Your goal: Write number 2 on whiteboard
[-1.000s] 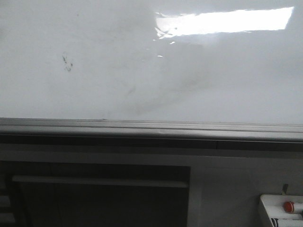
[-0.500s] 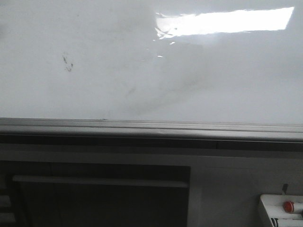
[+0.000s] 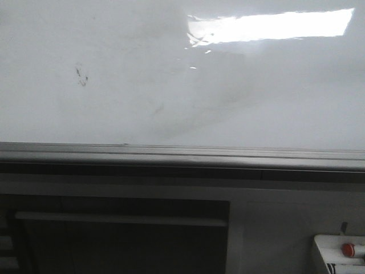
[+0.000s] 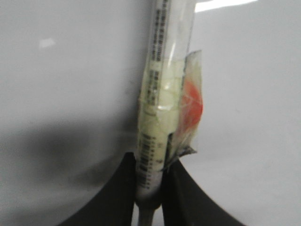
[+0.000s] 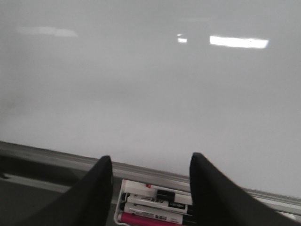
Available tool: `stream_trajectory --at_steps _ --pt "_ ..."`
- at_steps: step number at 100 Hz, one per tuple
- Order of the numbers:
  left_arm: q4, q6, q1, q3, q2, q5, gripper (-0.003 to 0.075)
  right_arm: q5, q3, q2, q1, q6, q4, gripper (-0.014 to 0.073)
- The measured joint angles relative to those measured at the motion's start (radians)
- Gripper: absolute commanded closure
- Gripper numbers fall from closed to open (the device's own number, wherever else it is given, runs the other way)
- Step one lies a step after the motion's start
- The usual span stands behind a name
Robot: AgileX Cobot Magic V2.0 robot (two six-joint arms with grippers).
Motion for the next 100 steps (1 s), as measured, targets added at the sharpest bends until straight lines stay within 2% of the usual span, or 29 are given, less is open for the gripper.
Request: stream_trajectory --at_steps 18,42,52,72,100 --pt "0.002 0.163 -0.134 0.0 -0.053 0.132 0.0738 0.079 -0.091 0.13 0.049 -0.153 0.146 0.0263" --pt "-0.015 0.298 -0.415 -0.002 -0.063 0.309 0.0738 0.159 -0.174 0.31 0.177 -0.445 0.382 0.0263" --pt "-0.044 0.325 -0.535 -0.002 -0.063 0.361 0.0738 0.197 -0.215 0.384 0.241 -0.543 0.438 0.0263" --pt "-0.098 0.344 -0.726 -0.002 -0.063 0.381 0.0738 0.232 -0.274 0.475 0.349 -0.713 0.521 0.0263" --pt "-0.125 0.348 -0.834 -0.002 -0.066 0.337 0.0738 0.24 -0.292 0.502 0.403 -1.009 0.708 0.0263"
